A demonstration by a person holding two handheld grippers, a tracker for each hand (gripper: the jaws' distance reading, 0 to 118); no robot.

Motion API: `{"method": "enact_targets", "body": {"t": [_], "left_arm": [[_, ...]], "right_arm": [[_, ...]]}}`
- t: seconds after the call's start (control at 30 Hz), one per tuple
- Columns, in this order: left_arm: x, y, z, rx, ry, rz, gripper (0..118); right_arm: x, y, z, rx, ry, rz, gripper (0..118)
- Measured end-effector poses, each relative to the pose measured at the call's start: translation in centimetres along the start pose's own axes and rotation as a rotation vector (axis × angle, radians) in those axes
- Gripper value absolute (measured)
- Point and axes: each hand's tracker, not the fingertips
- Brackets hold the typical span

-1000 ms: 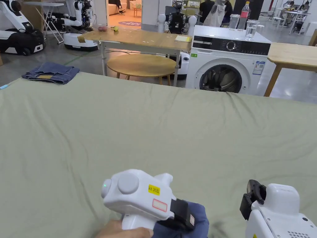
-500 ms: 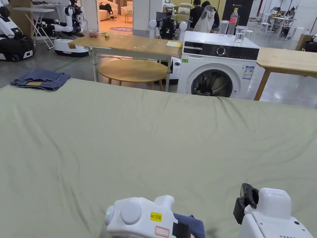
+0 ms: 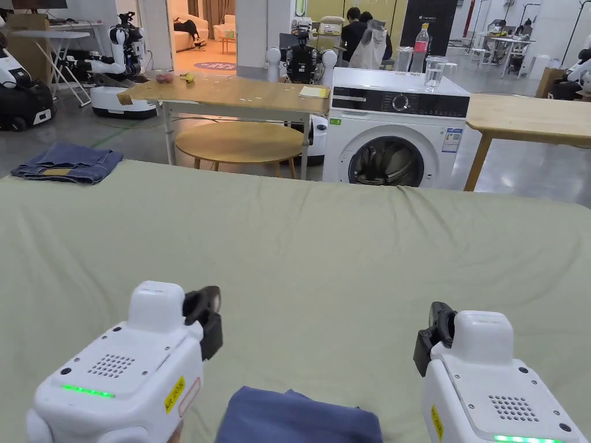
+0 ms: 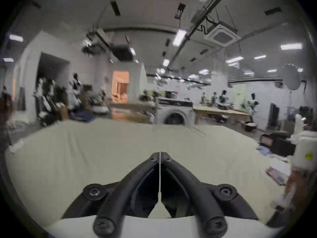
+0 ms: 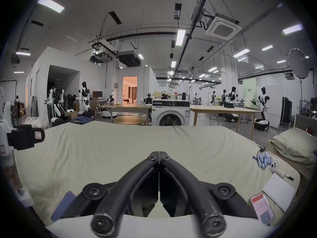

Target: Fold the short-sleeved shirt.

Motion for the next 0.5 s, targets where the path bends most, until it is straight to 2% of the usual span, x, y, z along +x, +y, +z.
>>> {"method": "enact_targets", "body": {"t": [0.1, 0.17, 0.3, 0.5], "left_arm": [[0.0, 0.2, -0.1, 0.041, 0.144, -0.122, 0], [-0.1, 0.2, 0.1, 0.060, 0.180, -0.158, 0], [-0.4, 0.3, 0.6, 0.135, 0.197, -0.107, 0], [-1.4, 0.3, 0.8, 0.106, 0.166, -0.056, 0]], "right_arm": [[-0.7, 0.6, -0.2, 0.022, -0.001, 0.012, 0], [-1.0, 0.8, -0.2, 0.041, 0.001, 0.012, 0], [-1.5, 1.0, -0.3, 0.062, -0.005, 0.004, 0], [-1.6, 1.0, 0.8, 0.050, 0.015, 0.003, 0]]}}
